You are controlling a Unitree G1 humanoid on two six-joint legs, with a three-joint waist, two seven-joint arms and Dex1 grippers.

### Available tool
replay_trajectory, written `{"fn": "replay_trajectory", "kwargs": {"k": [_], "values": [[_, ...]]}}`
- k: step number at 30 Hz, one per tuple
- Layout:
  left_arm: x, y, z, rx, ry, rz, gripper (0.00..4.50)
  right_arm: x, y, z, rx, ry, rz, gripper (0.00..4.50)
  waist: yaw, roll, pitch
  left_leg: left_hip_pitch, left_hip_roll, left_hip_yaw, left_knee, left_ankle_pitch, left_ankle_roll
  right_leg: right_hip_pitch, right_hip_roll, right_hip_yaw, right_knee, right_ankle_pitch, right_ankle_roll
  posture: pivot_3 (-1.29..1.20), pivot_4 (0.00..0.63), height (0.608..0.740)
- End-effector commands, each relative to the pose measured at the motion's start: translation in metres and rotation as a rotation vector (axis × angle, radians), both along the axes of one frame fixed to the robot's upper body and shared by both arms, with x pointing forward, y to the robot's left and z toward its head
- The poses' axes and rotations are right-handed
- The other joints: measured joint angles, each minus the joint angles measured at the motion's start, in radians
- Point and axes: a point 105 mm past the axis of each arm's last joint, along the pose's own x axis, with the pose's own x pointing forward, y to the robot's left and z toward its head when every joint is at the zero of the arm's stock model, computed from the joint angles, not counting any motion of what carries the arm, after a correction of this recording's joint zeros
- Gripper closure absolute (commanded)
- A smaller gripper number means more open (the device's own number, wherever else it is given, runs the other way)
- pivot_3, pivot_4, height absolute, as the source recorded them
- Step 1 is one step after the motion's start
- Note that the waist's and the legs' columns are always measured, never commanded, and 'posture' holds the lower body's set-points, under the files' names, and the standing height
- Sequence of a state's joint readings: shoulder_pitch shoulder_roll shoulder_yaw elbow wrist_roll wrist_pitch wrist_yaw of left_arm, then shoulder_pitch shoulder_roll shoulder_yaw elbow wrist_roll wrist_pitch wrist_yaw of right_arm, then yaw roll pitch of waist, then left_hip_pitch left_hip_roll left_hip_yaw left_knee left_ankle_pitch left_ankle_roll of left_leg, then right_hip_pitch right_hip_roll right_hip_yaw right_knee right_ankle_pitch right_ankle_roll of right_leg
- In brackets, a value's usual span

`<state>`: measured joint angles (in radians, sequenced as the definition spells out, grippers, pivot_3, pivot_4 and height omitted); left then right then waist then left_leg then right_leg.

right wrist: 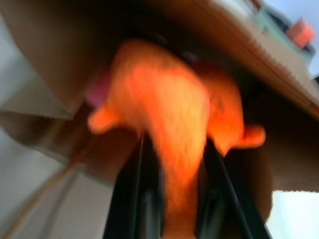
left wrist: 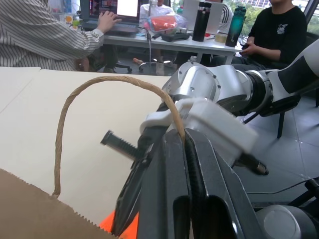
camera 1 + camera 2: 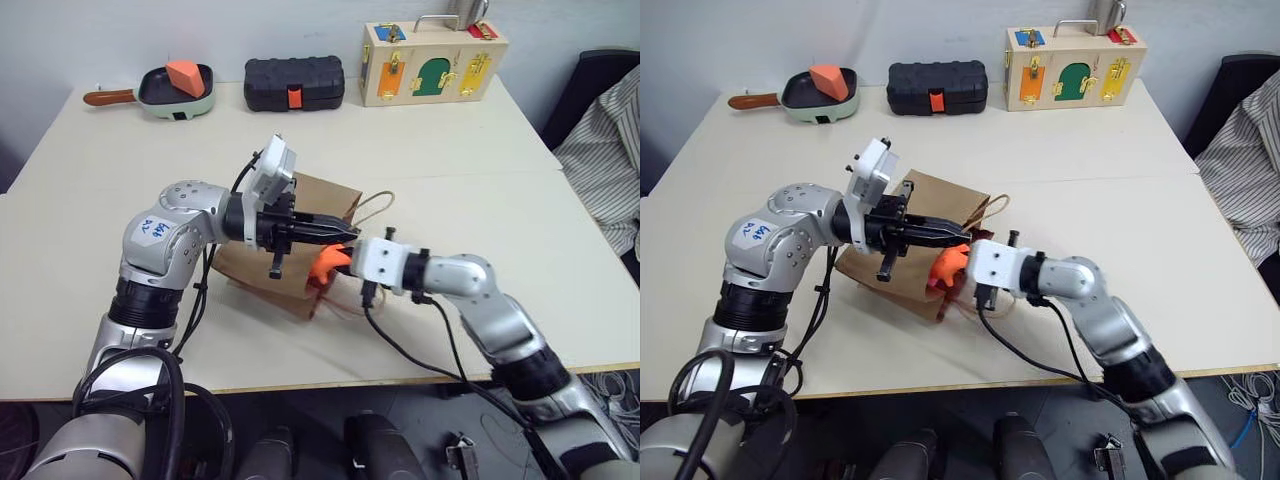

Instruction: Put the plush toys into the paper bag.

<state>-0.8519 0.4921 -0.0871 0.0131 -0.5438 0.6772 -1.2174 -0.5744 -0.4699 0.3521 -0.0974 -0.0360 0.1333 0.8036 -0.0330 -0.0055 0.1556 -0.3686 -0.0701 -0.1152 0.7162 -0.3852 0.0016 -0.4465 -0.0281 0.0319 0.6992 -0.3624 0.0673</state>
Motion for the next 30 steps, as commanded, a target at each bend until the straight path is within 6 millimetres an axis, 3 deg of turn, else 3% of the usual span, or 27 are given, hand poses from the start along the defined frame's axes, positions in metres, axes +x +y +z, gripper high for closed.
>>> {"fn": "replay_trajectory", "kwargs": {"k": [1, 6, 11, 15, 18, 21, 27, 30], "values": [[-0.008, -0.007, 0.009, -0.017, -0.046, -0.052, 4.5, 0.009, 0.015, 0.002, 0.017, 0.001, 0.008, 3.54, -0.002, 0.0, 0.0, 0.0, 0.0, 0.0, 0.0, 0.0, 0.0, 0.0, 0.0, 0.0, 0.0, 0.0, 0.0, 0.0, 0.15, 0.74], [-0.008, -0.008, 0.01, -0.022, -0.044, -0.056, 4.5, 0.008, 0.02, -0.003, 0.044, 0.043, 0.006, 1.79, 0.001, 0.0, 0.0, 0.0, -0.001, -0.001, 0.0, 0.0, 0.0, 0.0, -0.001, -0.002, 0.0, 0.0, 0.0, 0.0, 0.15, 0.74], [-0.007, -0.01, 0.009, -0.027, -0.038, -0.061, 4.5, 0.011, 0.023, 0.007, 0.128, 0.023, -0.032, 0.03, -0.006, 0.0, 0.0, 0.0, -0.001, -0.002, 0.0, 0.0, 0.0, 0.0, -0.001, -0.002, 0.0, 0.0, 0.0, 0.0, 0.15, 0.74], [-0.006, -0.011, 0.009, -0.031, -0.039, -0.064, 4.5, 0.013, 0.026, 0.001, 0.118, 0.02, -0.049, 0.03, -0.018, 0.0, 0.0, 0.0, -0.001, -0.002, 0.0, 0.0, 0.0, 0.0, -0.001, -0.002, 0.0, 0.0, 0.0, 0.0, 0.15, 0.74], [-0.006, -0.01, 0.009, -0.03, -0.039, -0.065, 4.5, 0.009, 0.024, -0.009, 0.095, 0.042, -0.038, 0.64, -0.022, 0.0, 0.0, 0.0, -0.001, -0.002, 0.0, 0.0, 0.0, 0.0, -0.001, -0.002, 0.0, 0.0, 0.0, 0.0, 0.15, 0.74], [-0.007, -0.009, 0.008, -0.027, -0.04, -0.062, 4.5, 0.014, 0.018, -0.019, 0.026, -0.016, -0.071, 1.7, -0.024, 0.0, 0.0, 0.0, -0.001, -0.002, 0.0, 0.0, 0.0, 0.0, -0.001, -0.002, 0.001, 0.0, 0.0, 0.0, 0.15, 0.74], [-0.008, -0.007, 0.008, -0.026, -0.042, -0.058, 4.5, 0.017, 0.009, -0.02, 0.008, -0.032, -0.085, 3.74, -0.026, 0.0, 0.0, 0.0, -0.001, -0.002, 0.0, 0.0, 0.0, 0.0, -0.001, -0.002, 0.0, 0.0, 0.0, 0.0, 0.15, 0.74], [-0.008, -0.007, 0.009, -0.026, -0.044, -0.055, 4.5, 0.019, 0.006, -0.018, 0.013, -0.043, -0.094, 4.48, -0.024, 0.0, 0.0, 0.0, -0.001, -0.002, 0.0, 0.0, 0.0, 0.0, -0.001, -0.002, 0.0, 0.0, 0.0, 0.0, 0.15, 0.74]]}}
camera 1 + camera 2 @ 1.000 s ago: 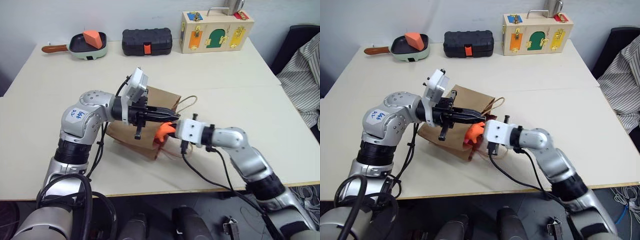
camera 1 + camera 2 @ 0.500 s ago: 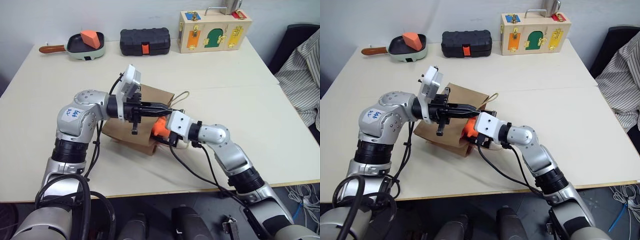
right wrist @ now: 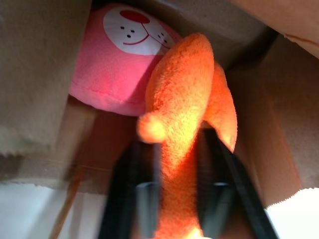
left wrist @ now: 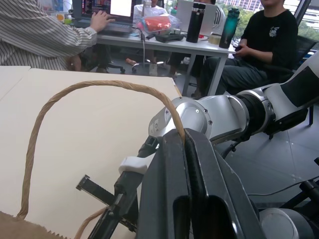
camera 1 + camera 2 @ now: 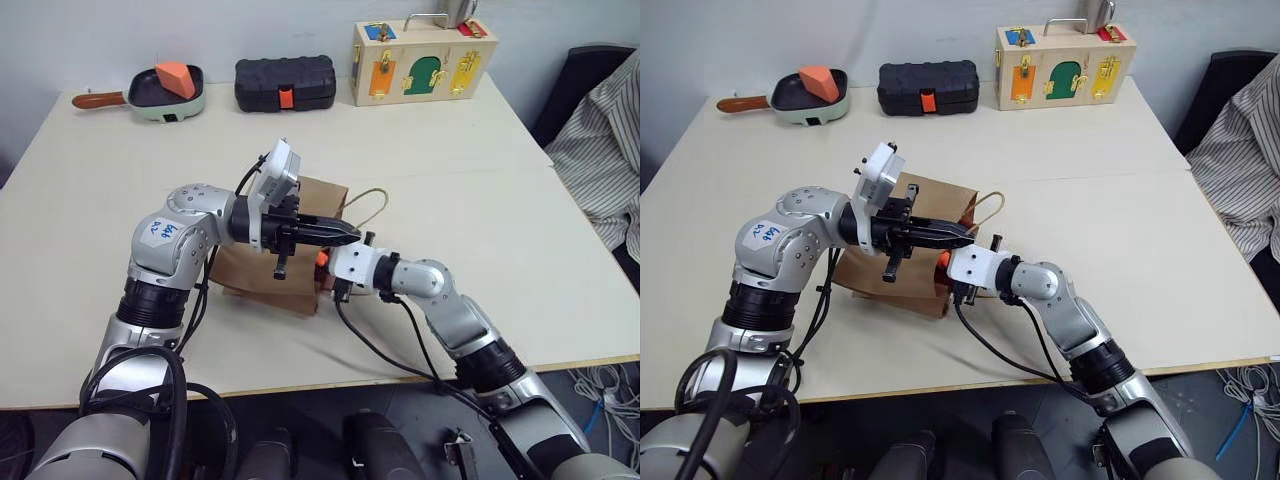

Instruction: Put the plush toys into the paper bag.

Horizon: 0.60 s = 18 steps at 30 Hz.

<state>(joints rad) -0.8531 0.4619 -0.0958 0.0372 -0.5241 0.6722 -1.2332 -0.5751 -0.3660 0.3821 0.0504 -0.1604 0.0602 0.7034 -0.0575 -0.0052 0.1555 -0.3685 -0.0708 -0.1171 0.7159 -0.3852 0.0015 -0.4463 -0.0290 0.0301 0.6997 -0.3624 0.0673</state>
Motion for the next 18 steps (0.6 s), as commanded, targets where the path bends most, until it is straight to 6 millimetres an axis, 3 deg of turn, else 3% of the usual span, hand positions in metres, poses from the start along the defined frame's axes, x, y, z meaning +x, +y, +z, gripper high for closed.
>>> {"fn": "replay_trajectory", "kwargs": {"k": [1, 8, 18], "values": [[-0.008, -0.001, 0.014, -0.024, -0.064, -0.035, 4.5, 0.004, -0.006, 0.008, 0.02, -0.035, -0.018, 4.48, 0.001, 0.0, 0.0, 0.0, 0.0, 0.0, 0.0, 0.0, 0.0, 0.0, 0.0, 0.0, 0.0, 0.0, 0.0, 0.0, 0.15, 0.74], [-0.01, -0.003, 0.012, -0.017, -0.057, -0.048, 4.5, -0.005, 0.025, 0.04, 0.161, -0.039, 0.113, 4.48, -0.003, 0.0, 0.0, 0.0, 0.0, 0.0, 0.0, 0.0, 0.0, 0.0, 0.0, 0.0, 0.0, 0.0, 0.0, 0.0, 0.15, 0.74], [-0.015, -0.007, 0.011, -0.019, -0.048, -0.065, 4.5, 0.003, 0.063, 0.013, 0.054, -0.05, 0.216, 4.48, -0.015, 0.0, 0.0, 0.0, 0.0, 0.0, 0.0, 0.0, 0.0, 0.0, 0.0, 0.0, 0.0, 0.0, 0.0, 0.0, 0.15, 0.74]]}}
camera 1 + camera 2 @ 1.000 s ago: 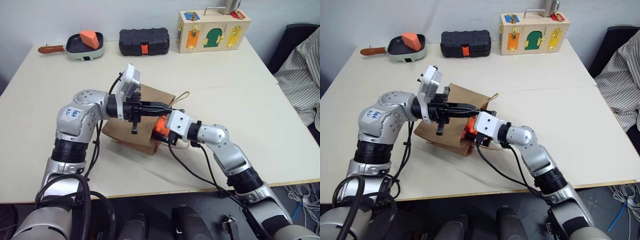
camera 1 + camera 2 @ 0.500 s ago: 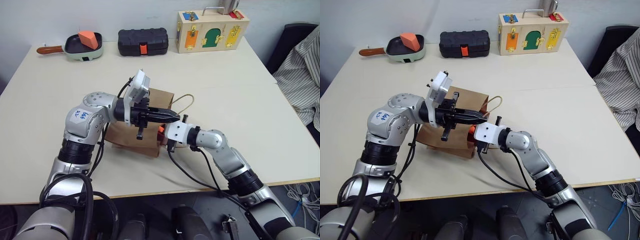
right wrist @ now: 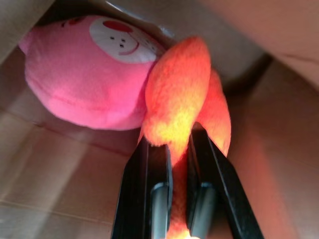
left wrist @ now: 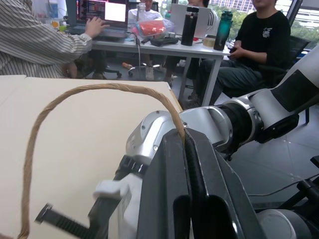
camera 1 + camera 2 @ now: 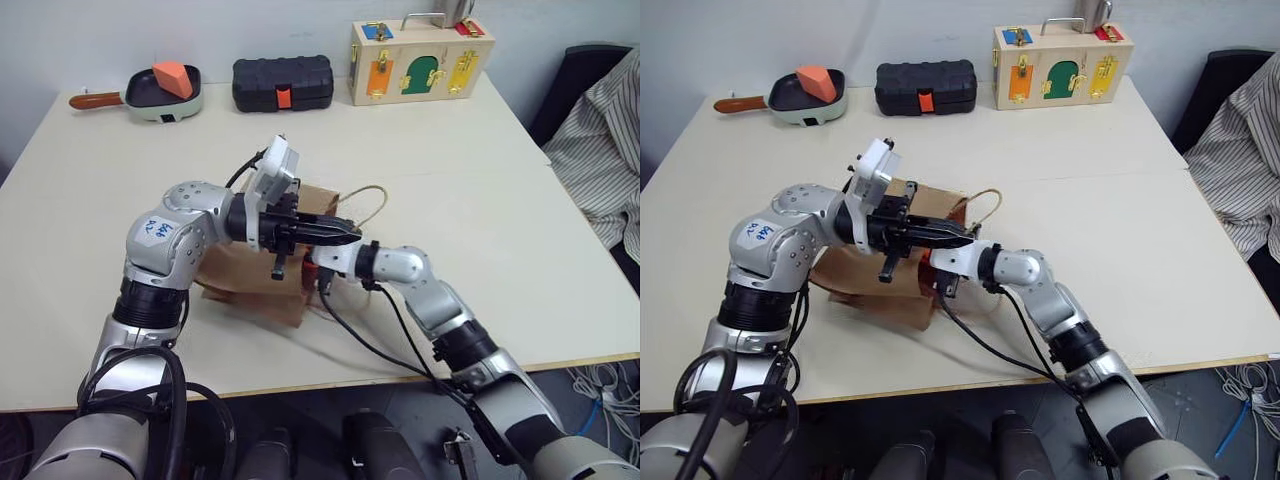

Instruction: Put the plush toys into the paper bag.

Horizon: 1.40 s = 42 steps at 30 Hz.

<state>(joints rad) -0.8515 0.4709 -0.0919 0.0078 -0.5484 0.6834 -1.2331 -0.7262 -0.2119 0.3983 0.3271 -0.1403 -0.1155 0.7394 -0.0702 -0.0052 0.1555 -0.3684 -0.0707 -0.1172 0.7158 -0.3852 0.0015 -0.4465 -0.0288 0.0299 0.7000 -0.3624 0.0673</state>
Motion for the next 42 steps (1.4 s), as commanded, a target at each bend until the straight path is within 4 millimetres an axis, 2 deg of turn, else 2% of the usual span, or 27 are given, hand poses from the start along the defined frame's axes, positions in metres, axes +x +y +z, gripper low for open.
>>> {"fn": "replay_trajectory", "kwargs": {"k": [1, 3, 9, 15, 20, 23, 27, 31, 35, 38, 42], "values": [[-0.01, -0.006, 0.007, -0.01, -0.038, -0.043, 4.5, -0.005, 0.019, 0.001, -0.026, -0.054, 0.065, 4.48, -0.004, 0.0, 0.0, 0.0, 0.0, 0.0, 0.0, 0.0, 0.0, 0.0, 0.0, 0.0, 0.0, 0.0, 0.0, 0.0, 0.15, 0.74], [-0.009, -0.005, 0.007, -0.01, -0.038, -0.036, 4.5, -0.003, 0.016, -0.001, -0.008, -0.016, 0.053, 4.48, -0.008, 0.0, 0.0, 0.0, 0.0, -0.001, 0.0, 0.0, 0.0, 0.0, 0.0, 0.0, 0.0, 0.0, 0.0, 0.0, 0.15, 0.74], [-0.007, -0.002, 0.005, -0.008, -0.034, -0.019, 4.5, -0.015, 0.002, 0.008, 0.04, 0.017, 0.063, 2.44, -0.013, 0.0, 0.0, 0.0, 0.0, -0.003, 0.0, 0.0, 0.0, 0.0, 0.0, -0.001, 0.007, 0.0, 0.0, 0.0, 0.15, 0.74], [-0.007, -0.002, 0.003, -0.01, -0.027, -0.016, 4.5, -0.042, -0.031, 0.036, 0.115, 0.051, 0.044, 0.38, -0.006, 0.0, 0.0, -0.001, -0.001, -0.004, 0.0, 0.0, 0.0, 0.0, -0.001, -0.001, 0.006, 0.0, 0.0, 0.0, 0.15, 0.74], [-0.007, -0.001, 0.002, -0.012, -0.019, -0.016, 4.5, -0.066, -0.066, 0.051, 0.119, 0.09, 0.031, 0.38, 0.011, 0.0, 0.0, -0.001, -0.001, -0.004, 0.0, 0.0, 0.0, 0.0, -0.001, 0.0, 0.005, 0.0, 0.0, 0.0, 0.15, 0.74], [-0.006, -0.001, 0.002, -0.01, -0.016, -0.015, 4.5, -0.078, -0.083, 0.053, 0.132, 0.148, 0.017, 0.38, 0.018, 0.0, 0.0, -0.001, -0.001, -0.005, 0.0, 0.0, 0.0, 0.0, 0.0, 0.0, 0.003, 0.0, 0.0, 0.0, 0.15, 0.74], [-0.004, -0.001, 0.003, -0.011, -0.014, -0.01, 4.5, -0.077, -0.096, 0.048, 0.123, 0.179, -0.049, 0.38, 0.027, 0.0, 0.0, -0.001, -0.001, -0.004, -0.001, 0.0, 0.0, 0.001, 0.0, 0.001, -0.002, 0.0, 0.0, 0.0, 0.15, 0.74], [-0.005, -0.003, 0.003, -0.011, -0.013, -0.017, 4.5, -0.078, -0.118, 0.04, 0.03, 0.143, -0.125, 0.38, 0.041, 0.0, 0.0, -0.001, -0.001, -0.004, -0.001, 0.0, 0.0, 0.001, 0.0, 0.001, -0.002, 0.0, 0.0, 0.0, 0.15, 0.74], [-0.008, -0.003, 0.004, -0.007, -0.016, -0.032, 4.5, -0.091, -0.147, 0.018, -0.168, 0.104, -0.143, 0.38, 0.063, 0.0, 0.0, -0.002, -0.002, -0.004, -0.001, 0.0, 0.0, 0.001, -0.001, 0.002, -0.003, 0.0, 0.0, 0.0, 0.15, 0.74], [-0.007, -0.004, 0.004, -0.009, -0.017, -0.03, 4.5, -0.088, -0.152, 0.009, -0.234, 0.042, -0.153, 0.38, 0.066, 0.0, 0.0, -0.001, -0.002, -0.003, -0.001, 0.0, 0.0, 0.002, -0.001, 0.002, -0.003, 0.0, 0.0, 0.0, 0.15, 0.74], [-0.006, -0.005, 0.005, -0.011, -0.02, -0.029, 4.5, -0.085, -0.149, -0.009, -0.32, -0.031, -0.118, 0.38, 0.066, 0.0, 0.0, -0.001, -0.002, -0.002, -0.001, 0.0, 0.0, 0.002, 0.001, 0.003, -0.002, 0.0, 0.0, 0.0, 0.15, 0.74]]}}
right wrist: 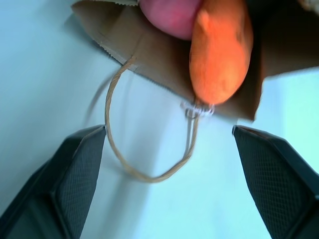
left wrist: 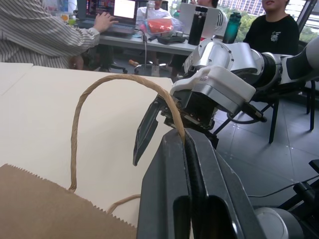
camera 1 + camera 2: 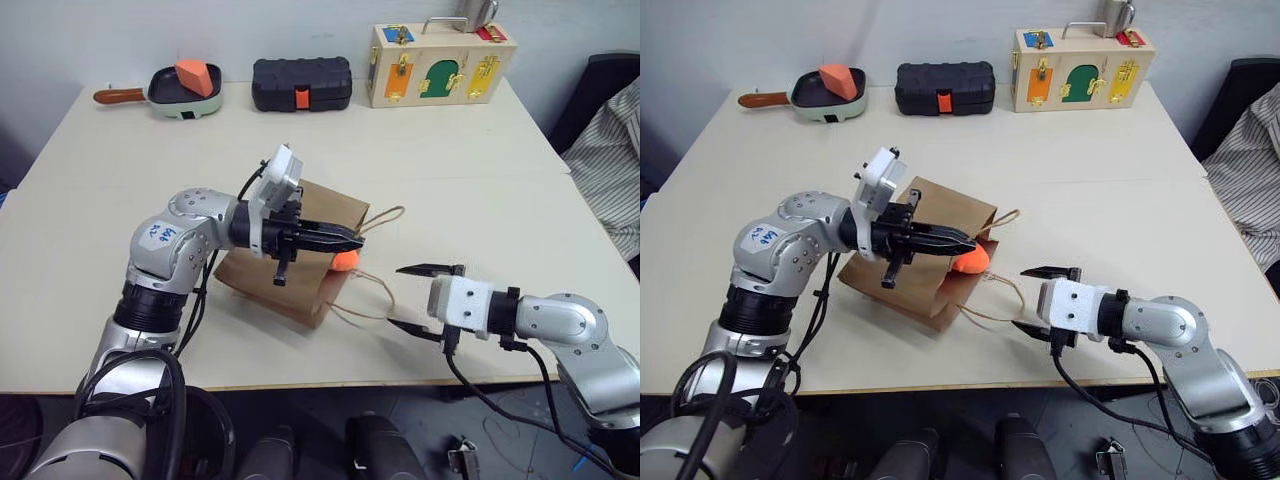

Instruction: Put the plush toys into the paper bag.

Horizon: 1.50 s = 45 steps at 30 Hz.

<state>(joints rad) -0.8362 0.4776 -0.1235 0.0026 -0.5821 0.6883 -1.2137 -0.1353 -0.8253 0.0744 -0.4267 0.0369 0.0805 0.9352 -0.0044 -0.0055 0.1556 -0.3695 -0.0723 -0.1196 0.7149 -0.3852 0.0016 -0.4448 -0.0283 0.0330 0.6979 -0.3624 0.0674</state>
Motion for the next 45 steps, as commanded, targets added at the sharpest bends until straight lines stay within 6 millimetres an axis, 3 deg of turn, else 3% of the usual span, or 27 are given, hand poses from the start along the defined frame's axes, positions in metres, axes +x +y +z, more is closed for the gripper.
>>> {"fn": "replay_trajectory", "kwargs": {"k": [1, 7, 9, 13, 20, 25, 30, 36, 38, 45], "values": [[-0.003, -0.001, 0.012, -0.017, -0.055, -0.014, 4.5, 0.002, 0.006, -0.006, -0.05, -0.078, 0.045, 0.38, 0.0, 0.0, 0.0, 0.0, 0.0, 0.0, 0.0, 0.0, 0.0, 0.0, 0.0, 0.0, 0.0, 0.0, 0.0, 0.0, 0.15, 0.74], [-0.001, -0.001, 0.015, -0.02, -0.064, -0.008, 4.5, 0.01, 0.013, -0.024, -0.102, -0.141, 0.071, 0.38, 0.001, 0.0, 0.0, 0.0, 0.0, 0.0, 0.002, 0.0, 0.0, 0.0, 0.0, 0.0, 0.0, 0.0, 0.0, 0.0, 0.15, 0.74], [-0.001, -0.001, 0.015, -0.019, -0.065, -0.007, 4.5, 0.014, 0.014, -0.026, -0.093, -0.151, 0.066, 0.77, 0.0, 0.0, 0.0, 0.0, 0.0, 0.0, 0.002, 0.0, 0.0, 0.0, 0.0, 0.0, 0.0, 0.0, 0.0, 0.0, 0.15, 0.74], [-0.001, 0.001, 0.015, -0.011, -0.064, -0.003, 4.5, 0.018, 0.014, -0.022, -0.06, -0.17, 0.052, 2.08, 0.0, 0.0, 0.0, 0.0, 0.0, 0.0, 0.002, 0.0, 0.0, 0.0, 0.0, 0.0, 0.0, 0.0, 0.0, 0.0, 0.15, 0.74], [0.001, 0.001, 0.013, -0.009, -0.061, 0.002, 4.5, 0.016, 0.004, 0.002, -0.027, -0.186, 0.047, 4.46, 0.0, 0.0, 0.0, 0.0, 0.0, 0.0, 0.002, 0.0, 0.0, 0.0, 0.0, 0.0, 0.0, 0.0, 0.0, 0.0, 0.15, 0.74], [0.005, -0.001, 0.02, -0.031, -0.085, 0.009, 4.5, 0.017, -0.006, 0.044, 0.015, -0.22, 0.041, 4.46, 0.0, 0.0, 0.0, 0.0, 0.0, 0.0, 0.002, 0.0, 0.0, 0.0, 0.0, 0.0, 0.0, 0.0, 0.0, 0.0, 0.15, 0.74], [0.012, -0.005, 0.049, -0.097, -0.146, 0.025, 4.5, 0.017, -0.021, 0.1, 0.012, -0.321, 0.049, 4.46, 0.003, 0.0, 0.0, 0.0, 0.0, 0.0, 0.002, 0.0, 0.0, 0.0, 0.0, -0.001, -0.001, 0.0, 0.0, 0.0, 0.15, 0.74], [0.019, -0.002, 0.062, -0.119, -0.222, 0.047, 4.5, 0.008, -0.025, 0.15, -0.01, -0.432, 0.074, 4.46, 0.002, 0.0, 0.0, 0.0, 0.0, 0.0, 0.001, 0.0, 0.0, 0.0, 0.0, 0.0, -0.001, 0.0, 0.0, 0.0, 0.15, 0.74], [0.022, -0.001, 0.062, -0.125, -0.214, 0.065, 4.5, 0.007, -0.022, 0.158, 0.0, -0.438, 0.079, 4.46, 0.002, 0.0, 0.0, 0.0, 0.0, 0.0, 0.001, 0.0, 0.0, 0.0, 0.0, 0.0, -0.001, 0.0, 0.0, 0.0, 0.15, 0.74], [0.028, 0.004, 0.038, -0.085, -0.217, 0.097, 4.5, -0.007, 0.009, 0.146, 0.007, -0.41, 0.179, 4.46, 0.002, 0.0, 0.0, 0.0, 0.0, 0.0, 0.001, 0.0, 0.0, -0.001, 0.0, 0.0, -0.002, 0.0, 0.0, 0.0, 0.15, 0.74]]}}
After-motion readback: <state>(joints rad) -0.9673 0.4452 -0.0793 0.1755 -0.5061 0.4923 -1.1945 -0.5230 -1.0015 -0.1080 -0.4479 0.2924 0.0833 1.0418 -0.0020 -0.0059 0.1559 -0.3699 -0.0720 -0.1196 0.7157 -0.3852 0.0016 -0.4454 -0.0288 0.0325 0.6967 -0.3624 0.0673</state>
